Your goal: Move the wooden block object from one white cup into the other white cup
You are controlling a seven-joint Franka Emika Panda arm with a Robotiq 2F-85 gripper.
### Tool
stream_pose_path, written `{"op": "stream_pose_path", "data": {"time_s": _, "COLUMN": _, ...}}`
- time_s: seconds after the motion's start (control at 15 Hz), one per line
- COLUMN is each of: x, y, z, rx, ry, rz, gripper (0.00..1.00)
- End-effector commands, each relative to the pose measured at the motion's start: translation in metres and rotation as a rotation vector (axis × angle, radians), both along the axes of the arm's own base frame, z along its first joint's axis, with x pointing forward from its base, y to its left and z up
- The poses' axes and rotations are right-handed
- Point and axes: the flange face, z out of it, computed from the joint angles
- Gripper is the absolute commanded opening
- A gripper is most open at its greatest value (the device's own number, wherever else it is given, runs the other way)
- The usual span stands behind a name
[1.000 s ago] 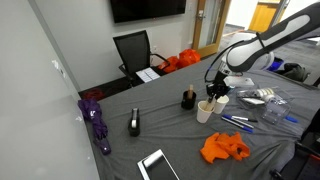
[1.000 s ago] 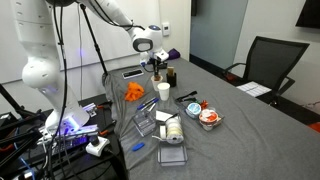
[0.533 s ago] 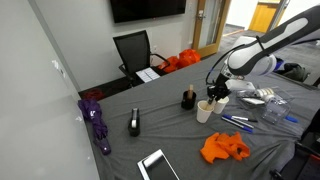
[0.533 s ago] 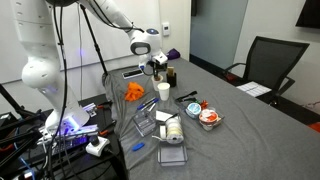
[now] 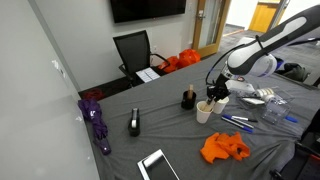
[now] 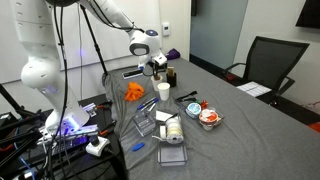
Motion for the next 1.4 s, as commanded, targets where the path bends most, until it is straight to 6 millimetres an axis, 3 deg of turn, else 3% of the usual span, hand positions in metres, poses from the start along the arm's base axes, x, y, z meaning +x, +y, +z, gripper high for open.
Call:
{"op": "stream_pose_path", "data": {"time_s": 0.0, "x": -0.003, "y": -0.005, "z": -0.004, "rx": 0.005, "ry": -0.012, "rz": 0.003, "gripper": 0.07}}
{"op": "stream_pose_path", "data": {"time_s": 0.53, "x": -0.004, "y": -0.006, "z": -0.007, "rx": 0.01, "ry": -0.013, "rz": -0.006, "gripper": 0.07}}
{"op": "stream_pose_path", "data": {"time_s": 0.6, "x": -0.004, "y": -0.006, "z": -0.007, "rx": 0.007, "ry": -0.014, "rz": -0.007, "gripper": 0.54}}
{"op": "stream_pose_path", "data": {"time_s": 0.73, "x": -0.005, "y": -0.006, "z": -0.006, "rx": 0.008, "ry": -0.013, "rz": -0.006, "gripper": 0.61}}
{"op": "stream_pose_path", "data": {"time_s": 1.07, "x": -0.007, "y": -0.008, "z": -0.002, "rx": 0.007, "ry": -0.016, "rz": 0.004, "gripper": 0.95}}
{"op": "stream_pose_path", "data": {"time_s": 1.33, "x": -0.011, "y": -0.01, "z": 0.009, "rx": -0.008, "ry": -0.02, "rz": 0.017, "gripper": 1.0}}
